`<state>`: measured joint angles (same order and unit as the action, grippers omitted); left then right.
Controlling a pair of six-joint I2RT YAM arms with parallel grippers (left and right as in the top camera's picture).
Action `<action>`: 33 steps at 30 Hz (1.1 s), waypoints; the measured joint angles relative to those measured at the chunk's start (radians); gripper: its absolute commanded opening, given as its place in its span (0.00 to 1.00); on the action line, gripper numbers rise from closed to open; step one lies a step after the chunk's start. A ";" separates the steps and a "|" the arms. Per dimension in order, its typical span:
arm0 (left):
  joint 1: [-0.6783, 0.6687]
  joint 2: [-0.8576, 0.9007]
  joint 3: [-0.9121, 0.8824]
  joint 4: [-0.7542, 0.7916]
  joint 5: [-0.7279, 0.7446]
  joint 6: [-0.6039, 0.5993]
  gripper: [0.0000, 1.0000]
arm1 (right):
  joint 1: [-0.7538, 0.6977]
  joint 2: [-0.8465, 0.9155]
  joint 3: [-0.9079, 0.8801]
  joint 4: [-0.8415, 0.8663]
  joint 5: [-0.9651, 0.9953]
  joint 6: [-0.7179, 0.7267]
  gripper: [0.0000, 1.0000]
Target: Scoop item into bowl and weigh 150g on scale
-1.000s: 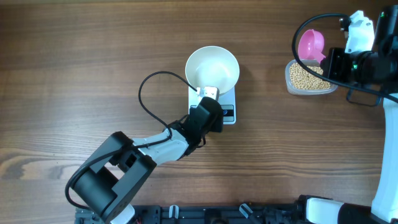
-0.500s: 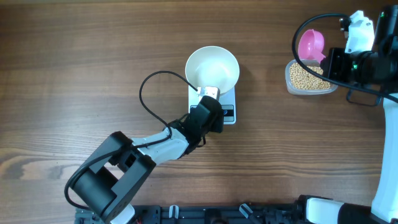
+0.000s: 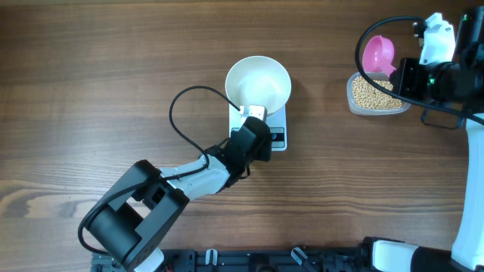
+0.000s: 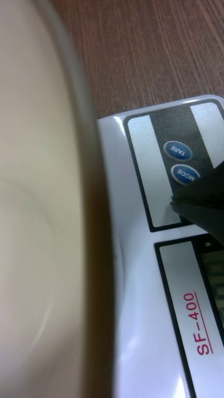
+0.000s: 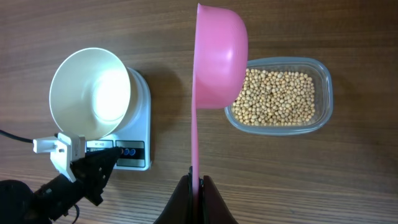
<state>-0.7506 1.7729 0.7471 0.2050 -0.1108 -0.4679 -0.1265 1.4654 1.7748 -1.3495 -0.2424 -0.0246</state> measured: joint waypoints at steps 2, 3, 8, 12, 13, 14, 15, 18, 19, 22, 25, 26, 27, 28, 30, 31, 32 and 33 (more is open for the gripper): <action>0.000 0.000 0.001 -0.002 0.000 0.000 0.04 | 0.000 0.000 0.000 0.000 0.000 0.000 0.04; 0.000 0.000 0.001 -0.003 0.000 0.000 0.04 | 0.000 0.000 0.000 0.000 0.000 0.000 0.04; -0.001 -0.005 0.014 -0.053 0.004 0.000 0.04 | 0.000 0.000 0.000 0.000 0.000 0.000 0.04; -0.002 -0.005 0.019 -0.063 0.004 0.000 0.04 | 0.000 0.000 0.000 0.000 0.000 0.000 0.04; -0.002 -0.005 0.019 -0.063 0.004 0.000 0.04 | 0.000 0.000 0.000 0.000 0.000 0.000 0.04; -0.002 -0.005 0.019 -0.063 0.004 0.000 0.04 | 0.000 0.000 0.000 0.000 0.000 0.000 0.05; -0.002 -0.005 0.019 -0.063 0.004 0.000 0.04 | 0.000 0.000 0.000 0.000 0.000 0.000 0.04; -0.002 -0.005 0.019 -0.062 0.004 0.000 0.04 | 0.000 0.000 0.000 -0.001 0.000 0.000 0.04; -0.002 -0.005 0.019 -0.061 0.004 0.000 0.04 | 0.000 0.000 0.000 -0.003 0.000 0.000 0.04; -0.002 -0.003 0.019 -0.055 0.004 0.000 0.04 | 0.000 0.000 0.000 -0.013 0.000 0.000 0.04; -0.002 0.002 0.019 -0.048 0.003 0.000 0.04 | 0.000 0.000 0.000 -0.015 0.000 0.000 0.04; -0.002 0.004 0.019 -0.047 0.003 0.000 0.04 | 0.000 0.000 0.000 -0.015 0.000 0.000 0.04; -0.002 0.004 0.019 -0.047 0.003 0.000 0.04 | 0.000 0.000 0.000 -0.015 0.000 0.000 0.04; -0.002 0.005 0.019 -0.048 0.003 0.000 0.04 | 0.000 0.000 0.000 -0.015 0.000 0.000 0.04; -0.002 0.008 0.022 -0.053 0.003 0.000 0.04 | 0.000 0.000 0.000 -0.015 0.000 0.000 0.04; -0.002 0.011 0.024 -0.058 0.003 0.000 0.04 | 0.000 0.000 0.000 -0.015 0.000 0.000 0.04; -0.002 0.011 0.026 -0.061 0.003 0.000 0.04 | 0.000 0.000 0.000 -0.015 0.000 0.000 0.04; -0.002 0.011 0.027 -0.064 0.003 0.000 0.04 | 0.000 0.000 0.000 -0.015 0.000 0.000 0.04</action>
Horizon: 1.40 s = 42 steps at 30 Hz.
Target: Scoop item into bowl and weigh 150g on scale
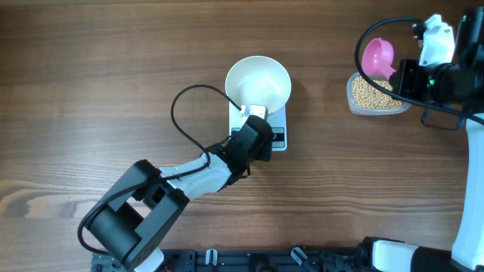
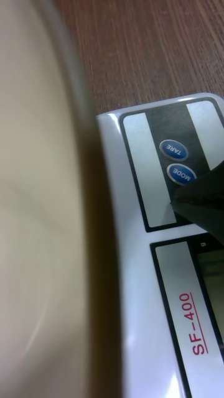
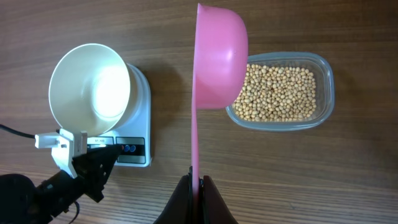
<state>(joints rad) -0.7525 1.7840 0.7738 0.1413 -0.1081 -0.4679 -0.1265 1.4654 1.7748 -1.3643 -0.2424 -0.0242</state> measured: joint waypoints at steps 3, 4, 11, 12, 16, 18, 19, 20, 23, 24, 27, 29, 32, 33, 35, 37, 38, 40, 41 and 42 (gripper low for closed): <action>0.000 -0.023 0.000 -0.020 0.001 0.000 0.04 | 0.000 0.000 0.000 0.000 0.000 0.000 0.04; 0.000 -0.043 -0.010 -0.037 0.001 0.000 0.04 | 0.000 0.000 0.000 -0.002 0.000 0.000 0.04; 0.111 -0.839 -0.040 -0.154 -0.020 0.000 0.15 | 0.000 0.001 0.001 -0.044 0.003 0.000 0.04; 0.151 -0.982 -0.039 -0.199 -0.046 0.000 0.25 | 0.000 0.001 0.001 -0.051 0.003 0.000 0.04; 0.288 -1.371 -0.044 -0.471 -0.233 0.007 0.84 | 0.000 0.002 0.002 -0.076 -0.016 -0.018 0.04; 0.321 -1.456 -0.045 -0.612 -0.281 0.012 1.00 | 0.000 0.002 0.002 -0.081 -0.053 -0.051 0.04; 0.329 -1.475 -0.048 -0.666 -0.292 0.012 1.00 | 0.000 0.002 0.002 -0.079 -0.072 -0.066 0.04; 0.331 -1.479 -0.049 -0.687 -0.299 0.010 1.00 | 0.000 0.002 0.003 -0.077 -0.082 -0.081 0.04; 0.331 -1.478 -0.049 -0.756 -0.308 0.011 1.00 | 0.000 0.002 0.003 -0.051 -0.098 -0.115 0.04; 0.331 -1.478 -0.049 -0.784 -0.312 0.011 1.00 | 0.000 0.002 0.002 -0.039 -0.098 -0.145 0.04; 0.331 -1.477 -0.048 -0.915 -0.314 0.011 1.00 | 0.000 0.002 0.002 -0.033 -0.098 -0.201 0.05; 0.331 -1.477 -0.050 -1.016 -0.314 0.011 1.00 | 0.000 0.002 0.002 -0.022 -0.098 -0.226 0.04; 0.331 -1.477 -0.051 -1.166 -0.314 0.011 1.00 | 0.000 0.007 0.002 0.051 -0.098 -0.259 0.04; 0.331 -1.477 -0.051 -1.211 -0.314 0.011 1.00 | 0.000 0.008 0.002 0.081 -0.097 -0.266 0.04; 0.331 -1.477 -0.051 -1.260 -0.314 0.011 1.00 | 0.000 0.008 0.002 0.108 -0.089 -0.270 0.04; 0.331 -1.477 -0.051 -1.260 -0.314 0.011 1.00 | 0.000 0.008 0.003 0.131 -0.050 -0.270 0.04; 0.331 -1.477 -0.051 -1.260 -0.314 0.011 1.00 | 0.000 0.008 0.002 0.141 -0.036 -0.270 0.04; 0.331 -1.477 -0.051 -1.261 -0.314 0.011 1.00 | 0.000 0.008 0.002 0.168 -0.003 -0.270 0.04; 0.331 -1.477 -0.051 -1.261 -0.314 0.011 1.00 | 0.000 0.008 0.002 0.169 0.002 -0.270 0.04; 0.331 -1.477 -0.051 -1.261 -0.314 0.011 1.00 | 0.000 0.008 0.002 0.169 0.008 -0.270 0.04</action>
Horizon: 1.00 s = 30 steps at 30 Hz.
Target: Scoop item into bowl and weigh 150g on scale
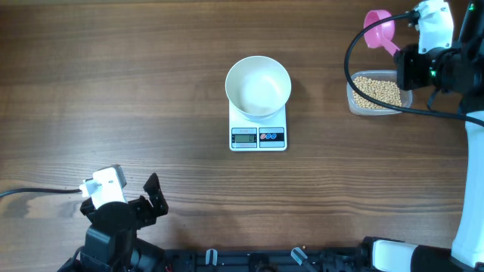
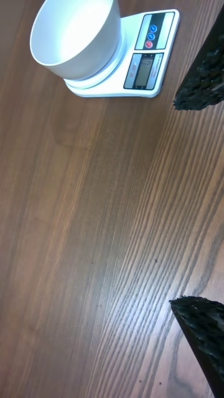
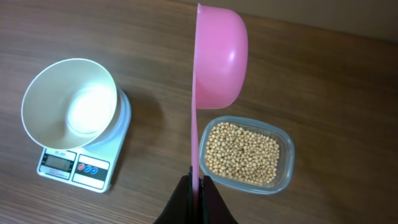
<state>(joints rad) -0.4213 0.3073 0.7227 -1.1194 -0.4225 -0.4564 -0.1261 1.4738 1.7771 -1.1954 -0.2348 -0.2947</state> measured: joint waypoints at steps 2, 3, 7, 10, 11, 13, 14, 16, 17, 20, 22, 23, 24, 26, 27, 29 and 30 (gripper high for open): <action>0.000 0.000 0.000 0.000 0.000 0.000 1.00 | 0.000 0.000 0.000 0.000 0.004 0.000 0.04; 0.000 0.000 0.000 0.000 0.000 0.000 1.00 | 0.000 0.000 0.000 0.000 0.005 0.000 0.04; 0.000 0.000 0.000 0.000 0.000 0.000 1.00 | 0.000 0.000 0.000 0.000 0.008 0.068 0.04; 0.000 0.000 0.000 0.000 0.000 0.000 1.00 | 0.000 0.000 0.000 0.000 0.008 0.138 0.04; 0.000 0.000 0.000 0.000 0.000 0.000 1.00 | 0.000 0.000 0.000 0.000 0.008 0.163 0.04; 0.000 0.000 0.000 0.000 0.000 0.000 1.00 | 0.000 0.000 0.000 0.005 0.008 0.217 0.04; 0.000 0.000 0.000 0.000 0.000 0.000 1.00 | 0.000 0.000 0.000 0.019 0.008 0.230 0.04; 0.000 0.000 0.000 0.000 0.000 0.000 1.00 | 0.000 0.000 0.000 0.042 0.009 0.243 0.04; 0.000 0.000 0.000 0.000 0.000 0.000 1.00 | 0.000 0.000 0.000 0.079 0.012 0.231 0.04; 0.000 0.000 0.000 -0.001 0.000 0.000 1.00 | 0.000 0.011 0.000 0.169 0.019 0.141 0.04; 0.000 0.000 0.000 -0.001 0.000 0.000 1.00 | 0.000 0.037 0.000 0.205 0.021 0.092 0.04; 0.000 0.000 0.000 -0.002 0.000 0.000 1.00 | 0.000 0.048 0.000 0.211 0.023 0.076 0.04; 0.000 0.000 0.000 -0.002 0.000 0.000 1.00 | 0.000 0.060 0.000 0.212 0.023 0.058 0.04; 0.000 0.000 0.000 -0.002 0.000 0.000 1.00 | 0.000 0.094 0.000 0.214 0.028 0.016 0.04; 0.000 0.000 0.000 -0.002 0.000 0.000 1.00 | 0.000 0.106 0.000 0.218 0.037 0.003 0.04; 0.000 0.000 0.000 -0.002 0.000 0.000 1.00 | 0.000 0.132 0.000 0.226 0.068 -0.015 0.04; 0.000 0.000 0.000 -0.002 0.000 0.000 1.00 | 0.000 0.140 0.000 0.227 0.078 -0.019 0.04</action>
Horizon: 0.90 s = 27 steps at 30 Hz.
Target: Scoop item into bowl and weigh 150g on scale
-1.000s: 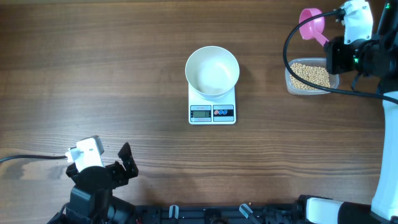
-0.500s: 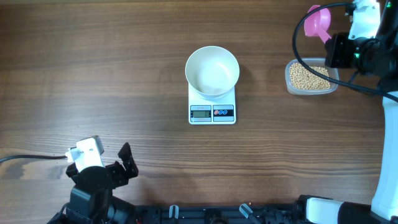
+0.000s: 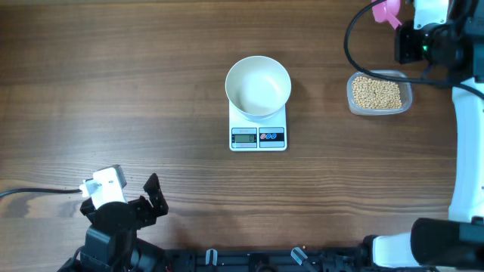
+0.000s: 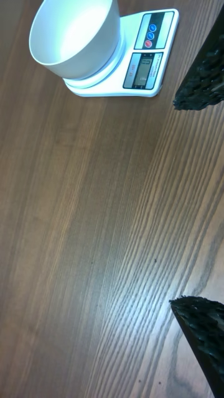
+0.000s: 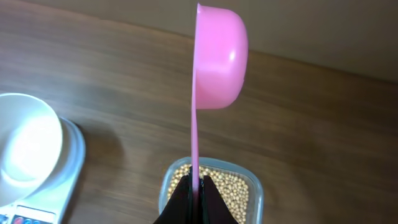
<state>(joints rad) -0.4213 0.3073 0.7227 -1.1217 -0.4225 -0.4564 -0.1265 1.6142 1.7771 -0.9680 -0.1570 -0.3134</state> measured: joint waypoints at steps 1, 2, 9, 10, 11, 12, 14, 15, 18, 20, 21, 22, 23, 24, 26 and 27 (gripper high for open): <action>0.000 0.000 0.000 0.000 0.000 0.000 1.00 | 0.000 0.009 0.000 0.010 0.009 -0.004 0.04; 0.000 0.000 0.000 0.000 0.000 0.000 1.00 | 0.000 0.009 0.000 0.027 0.013 -0.007 0.04; 0.000 0.000 0.000 0.000 0.000 0.000 1.00 | -0.002 0.009 0.000 0.165 -0.027 0.060 0.04; 0.000 0.000 0.000 0.000 0.000 0.000 1.00 | -0.002 0.009 0.000 0.166 -0.033 0.108 0.04; 0.000 0.000 0.000 0.000 0.000 0.000 1.00 | -0.002 0.009 0.000 0.154 -0.043 0.180 0.04; 0.000 0.000 0.000 0.000 0.000 0.000 1.00 | -0.003 0.009 0.000 0.144 -0.062 0.203 0.04; 0.000 0.000 0.000 0.000 0.000 0.000 1.00 | -0.005 0.009 0.000 0.096 -0.173 0.261 0.04; 0.000 0.000 0.000 0.000 0.000 0.000 1.00 | -0.005 0.009 0.000 0.078 -0.232 0.279 0.04; 0.000 0.000 0.000 0.000 0.000 0.000 1.00 | -0.005 0.009 0.000 0.032 -0.323 0.401 0.04; 0.000 0.000 0.000 0.000 0.000 0.000 1.00 | -0.005 0.009 0.000 0.001 -0.351 0.446 0.04; 0.000 0.000 0.000 0.000 0.000 0.000 1.00 | -0.005 0.009 0.000 -0.026 -0.360 0.458 0.04; 0.000 0.000 0.000 0.000 0.000 0.000 1.00 | -0.005 0.009 0.000 -0.058 -0.365 0.459 0.04; 0.000 0.000 0.000 0.000 0.000 0.000 1.00 | -0.005 0.009 0.000 -0.093 -0.367 0.443 0.04; 0.000 0.000 0.000 0.000 0.000 0.000 1.00 | -0.005 0.009 0.000 -0.124 -0.368 0.422 0.04; 0.000 0.000 0.000 0.000 0.000 0.000 1.00 | -0.005 0.009 0.000 -0.152 -0.367 0.386 0.04; 0.000 0.000 0.000 0.000 0.000 0.000 1.00 | -0.005 0.009 0.000 -0.169 -0.367 0.368 0.04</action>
<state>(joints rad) -0.4213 0.3073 0.7227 -1.1221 -0.4225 -0.4564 -0.1310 1.6234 1.7775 -1.1374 -0.5236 0.0544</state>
